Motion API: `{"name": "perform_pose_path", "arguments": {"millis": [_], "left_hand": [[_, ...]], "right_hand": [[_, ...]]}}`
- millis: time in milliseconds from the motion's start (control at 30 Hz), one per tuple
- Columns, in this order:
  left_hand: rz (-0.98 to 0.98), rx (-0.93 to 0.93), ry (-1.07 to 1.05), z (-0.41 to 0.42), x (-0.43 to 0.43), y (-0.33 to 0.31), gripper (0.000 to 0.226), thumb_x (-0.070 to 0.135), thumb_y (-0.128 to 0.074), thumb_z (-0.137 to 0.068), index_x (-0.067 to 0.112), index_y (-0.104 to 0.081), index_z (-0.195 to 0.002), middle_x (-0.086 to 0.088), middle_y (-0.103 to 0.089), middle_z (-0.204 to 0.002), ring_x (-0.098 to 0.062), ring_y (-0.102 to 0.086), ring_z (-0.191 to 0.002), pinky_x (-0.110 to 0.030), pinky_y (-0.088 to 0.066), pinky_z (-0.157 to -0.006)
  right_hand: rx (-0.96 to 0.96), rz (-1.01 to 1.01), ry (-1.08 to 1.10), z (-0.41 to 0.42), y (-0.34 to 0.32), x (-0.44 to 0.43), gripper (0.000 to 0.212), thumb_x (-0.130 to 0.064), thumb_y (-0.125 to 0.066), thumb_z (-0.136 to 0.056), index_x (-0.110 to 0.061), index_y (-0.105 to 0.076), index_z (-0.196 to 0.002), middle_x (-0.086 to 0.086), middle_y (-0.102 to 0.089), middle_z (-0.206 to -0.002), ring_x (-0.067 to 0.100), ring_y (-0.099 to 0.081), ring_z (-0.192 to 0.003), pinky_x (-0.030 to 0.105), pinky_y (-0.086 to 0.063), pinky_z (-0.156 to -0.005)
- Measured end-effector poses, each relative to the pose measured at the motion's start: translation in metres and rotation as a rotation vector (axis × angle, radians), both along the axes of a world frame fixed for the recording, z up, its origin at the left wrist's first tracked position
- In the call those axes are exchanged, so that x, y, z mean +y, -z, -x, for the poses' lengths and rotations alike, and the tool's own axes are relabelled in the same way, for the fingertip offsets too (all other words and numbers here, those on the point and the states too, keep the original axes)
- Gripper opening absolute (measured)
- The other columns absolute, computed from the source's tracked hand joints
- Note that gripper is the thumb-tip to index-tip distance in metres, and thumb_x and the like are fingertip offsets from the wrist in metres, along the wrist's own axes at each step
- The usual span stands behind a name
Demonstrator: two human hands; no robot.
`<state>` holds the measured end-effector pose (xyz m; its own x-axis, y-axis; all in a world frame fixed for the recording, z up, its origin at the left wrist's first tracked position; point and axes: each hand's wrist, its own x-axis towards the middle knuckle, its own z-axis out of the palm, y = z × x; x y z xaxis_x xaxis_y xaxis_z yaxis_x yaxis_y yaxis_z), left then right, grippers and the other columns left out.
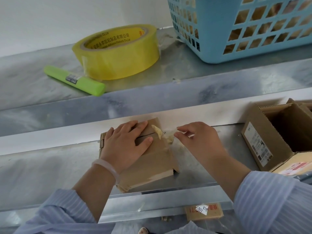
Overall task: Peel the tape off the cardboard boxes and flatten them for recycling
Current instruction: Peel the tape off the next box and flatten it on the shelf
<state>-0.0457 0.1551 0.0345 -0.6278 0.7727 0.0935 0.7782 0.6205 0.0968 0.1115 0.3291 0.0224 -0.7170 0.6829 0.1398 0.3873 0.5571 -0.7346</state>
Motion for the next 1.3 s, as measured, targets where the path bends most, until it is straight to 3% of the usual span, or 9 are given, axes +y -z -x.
{"name": "perform_pose_path", "arguments": {"millis": [167,233,367,467,633,867,1033,1167,1300], "left_hand": [[-0.008,0.010,0.000,0.000,0.000,0.000,0.074,0.079,-0.008,-0.079,0.050,-0.028,-0.144,0.017,-0.035,-0.149,-0.013,-0.031,-0.137,-0.045,-0.021,-0.115],[-0.004,0.008,-0.001,0.000,0.000,0.000,0.074,0.080,-0.008,-0.079,0.050,-0.028,-0.144,0.017,-0.034,-0.149,-0.012,-0.031,-0.137,-0.045,-0.021,-0.115],[-0.004,0.013,-0.006,0.000,0.000,0.000,0.073,0.080,-0.009,-0.080,0.050,-0.028,-0.144,0.017,-0.034,-0.148,-0.012,-0.031,-0.137,-0.044,-0.022,-0.115],[-0.011,0.013,-0.010,0.000,0.000,0.001,0.073,0.080,-0.010,-0.080,0.050,-0.029,-0.143,0.017,-0.035,-0.148,-0.012,-0.031,-0.137,-0.043,-0.022,-0.115],[-0.010,0.014,-0.013,0.000,0.000,0.001,0.072,0.080,-0.010,-0.080,0.050,-0.029,-0.143,0.017,-0.035,-0.149,-0.012,-0.032,-0.137,-0.044,-0.023,-0.114],[-0.006,0.007,-0.004,0.000,0.000,0.000,0.073,0.080,-0.008,-0.079,0.051,-0.028,-0.144,0.017,-0.034,-0.150,-0.013,-0.031,-0.137,-0.044,-0.022,-0.115],[-0.007,-0.005,-0.014,-0.001,0.001,-0.001,0.075,0.080,-0.007,-0.078,0.051,-0.027,-0.144,0.018,-0.033,-0.150,-0.012,-0.030,-0.137,-0.043,-0.021,-0.115],[-0.001,-0.008,-0.013,0.000,-0.001,-0.002,0.075,0.081,-0.007,-0.077,0.052,-0.027,-0.144,0.018,-0.032,-0.151,-0.012,-0.030,-0.137,-0.043,-0.020,-0.116],[0.008,-0.019,0.015,0.001,-0.005,-0.002,0.074,0.082,-0.008,-0.076,0.055,-0.024,-0.143,0.021,-0.032,-0.150,-0.010,-0.029,-0.137,-0.042,-0.018,-0.117]], "right_hand": [[0.008,0.025,-0.043,0.004,0.001,-0.003,0.029,-0.041,-0.061,-0.091,-0.034,-0.068,-0.119,-0.011,-0.067,-0.104,0.003,-0.061,-0.086,0.010,-0.041,-0.082],[0.103,0.220,-0.024,0.007,0.003,-0.007,0.027,-0.038,-0.059,-0.093,-0.036,-0.067,-0.119,-0.015,-0.069,-0.105,0.001,-0.063,-0.091,0.008,-0.043,-0.084],[0.410,0.835,0.027,0.013,-0.005,-0.011,0.012,-0.023,-0.070,-0.087,-0.020,-0.076,-0.096,-0.002,-0.076,-0.091,0.018,-0.072,-0.087,0.033,-0.059,-0.080],[0.430,0.939,0.000,0.011,-0.010,-0.007,0.007,-0.014,-0.074,-0.082,-0.008,-0.074,-0.085,0.010,-0.075,-0.081,0.023,-0.072,-0.082,0.033,-0.061,-0.075],[0.393,0.856,-0.013,0.012,-0.007,-0.007,0.020,0.000,-0.078,-0.075,-0.011,-0.064,-0.081,0.009,-0.073,-0.075,0.023,-0.072,-0.076,0.036,-0.060,-0.075],[0.143,0.595,-0.154,0.011,-0.003,-0.006,0.014,-0.015,-0.074,-0.083,-0.026,-0.078,-0.091,-0.004,-0.075,-0.084,0.013,-0.072,-0.080,0.031,-0.057,-0.084],[0.237,0.843,-0.297,0.003,-0.004,-0.003,0.026,0.008,-0.062,-0.087,-0.013,-0.077,-0.092,0.007,-0.076,-0.085,0.018,-0.071,-0.080,0.027,-0.058,-0.079],[0.187,0.730,-0.322,0.005,-0.003,-0.004,0.029,0.001,-0.074,-0.079,-0.018,-0.073,-0.101,0.008,-0.074,-0.084,0.023,-0.070,-0.082,0.030,-0.057,-0.084],[0.179,0.531,-0.289,0.007,-0.003,-0.004,0.017,-0.012,-0.082,-0.075,-0.026,-0.075,-0.081,-0.005,-0.074,-0.081,0.009,-0.069,-0.079,0.018,-0.054,-0.077]]}}
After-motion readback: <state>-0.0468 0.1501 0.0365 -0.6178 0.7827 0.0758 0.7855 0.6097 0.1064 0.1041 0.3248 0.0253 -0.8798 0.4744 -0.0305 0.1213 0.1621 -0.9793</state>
